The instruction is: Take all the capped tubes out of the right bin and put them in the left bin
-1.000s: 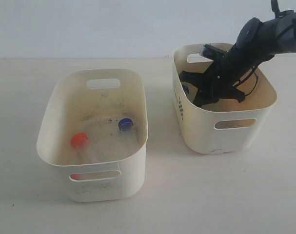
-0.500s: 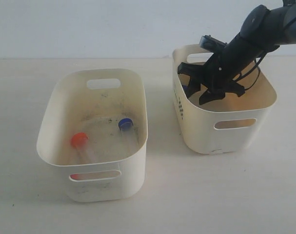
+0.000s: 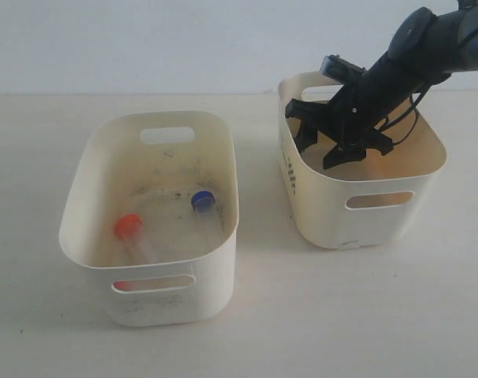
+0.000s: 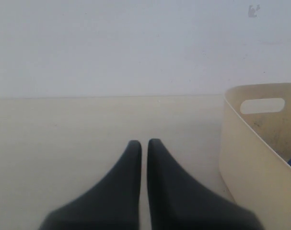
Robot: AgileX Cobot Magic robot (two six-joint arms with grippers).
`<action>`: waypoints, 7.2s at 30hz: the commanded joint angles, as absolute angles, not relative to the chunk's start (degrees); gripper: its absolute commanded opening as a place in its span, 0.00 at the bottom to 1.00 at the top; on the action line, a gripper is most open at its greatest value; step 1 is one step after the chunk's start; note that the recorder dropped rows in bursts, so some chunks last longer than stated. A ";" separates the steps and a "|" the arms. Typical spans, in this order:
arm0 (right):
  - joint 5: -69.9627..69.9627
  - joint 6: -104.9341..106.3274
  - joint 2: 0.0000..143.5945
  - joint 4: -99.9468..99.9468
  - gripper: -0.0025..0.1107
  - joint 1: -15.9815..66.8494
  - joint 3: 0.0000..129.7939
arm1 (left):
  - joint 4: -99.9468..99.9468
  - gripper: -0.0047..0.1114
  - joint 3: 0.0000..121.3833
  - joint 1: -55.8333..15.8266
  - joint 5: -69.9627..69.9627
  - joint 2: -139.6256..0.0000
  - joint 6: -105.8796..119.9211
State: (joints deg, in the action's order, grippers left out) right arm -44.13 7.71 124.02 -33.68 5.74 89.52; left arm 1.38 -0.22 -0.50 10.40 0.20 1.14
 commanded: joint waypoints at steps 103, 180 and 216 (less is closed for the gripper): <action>-59.56 31.68 121.70 -51.89 0.02 0.48 89.26 | 1.51 0.08 0.00 -0.56 9.85 0.00 0.92; -56.52 9.35 103.74 -11.56 0.02 -3.99 74.26 | 1.51 0.08 0.00 -0.56 9.85 0.00 0.92; -43.60 16.60 106.15 -47.43 0.02 8.15 78.62 | 1.51 0.08 0.00 -0.56 9.85 0.00 0.92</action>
